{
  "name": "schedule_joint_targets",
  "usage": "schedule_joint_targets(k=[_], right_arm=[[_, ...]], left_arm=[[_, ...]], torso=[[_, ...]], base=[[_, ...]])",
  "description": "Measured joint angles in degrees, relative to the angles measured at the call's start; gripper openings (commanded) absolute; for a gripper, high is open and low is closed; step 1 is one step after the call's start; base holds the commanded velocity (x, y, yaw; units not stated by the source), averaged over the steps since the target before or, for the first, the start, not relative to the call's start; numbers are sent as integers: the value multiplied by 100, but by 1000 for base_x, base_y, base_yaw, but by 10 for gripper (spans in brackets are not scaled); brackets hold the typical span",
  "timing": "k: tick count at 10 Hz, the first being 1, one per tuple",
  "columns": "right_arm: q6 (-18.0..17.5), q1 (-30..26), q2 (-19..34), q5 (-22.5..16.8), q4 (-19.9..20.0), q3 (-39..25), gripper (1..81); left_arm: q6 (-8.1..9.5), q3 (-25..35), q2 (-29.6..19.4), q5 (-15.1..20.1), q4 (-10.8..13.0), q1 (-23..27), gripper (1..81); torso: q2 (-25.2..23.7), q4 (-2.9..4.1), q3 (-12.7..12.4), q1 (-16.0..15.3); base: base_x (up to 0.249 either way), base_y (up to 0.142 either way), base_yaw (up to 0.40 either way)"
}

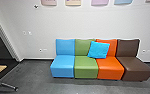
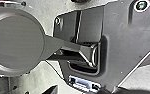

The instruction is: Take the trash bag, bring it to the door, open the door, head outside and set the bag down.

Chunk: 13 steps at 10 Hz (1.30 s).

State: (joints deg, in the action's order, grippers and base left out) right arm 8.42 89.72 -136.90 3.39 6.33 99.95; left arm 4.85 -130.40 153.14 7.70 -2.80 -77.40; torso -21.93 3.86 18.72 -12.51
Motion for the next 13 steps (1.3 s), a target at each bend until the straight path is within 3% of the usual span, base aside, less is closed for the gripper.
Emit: schedule_joint_targets(k=[6, 11, 13], right_arm=[[-51, -161, 705, 24, 224, -753, 811], [-52, -174, 1056, 104, 227, -1108, 811], [-55, -212, 1301, 297, 244, -1300, 811]], left_arm=[[0, 89, -79, 452, -411, 562, 811], [0, 99, -90, 740, -730, 981, 811], [0, 99, -88, 833, -789, 1182, 811]], torso=[[-1158, 0, 54, -726], [-2115, 0, 926, -1336], [-2439, 0, 1066, -1545]], base=[[0, 0, 0], [0, 0, 0], [0, 0, 0]])
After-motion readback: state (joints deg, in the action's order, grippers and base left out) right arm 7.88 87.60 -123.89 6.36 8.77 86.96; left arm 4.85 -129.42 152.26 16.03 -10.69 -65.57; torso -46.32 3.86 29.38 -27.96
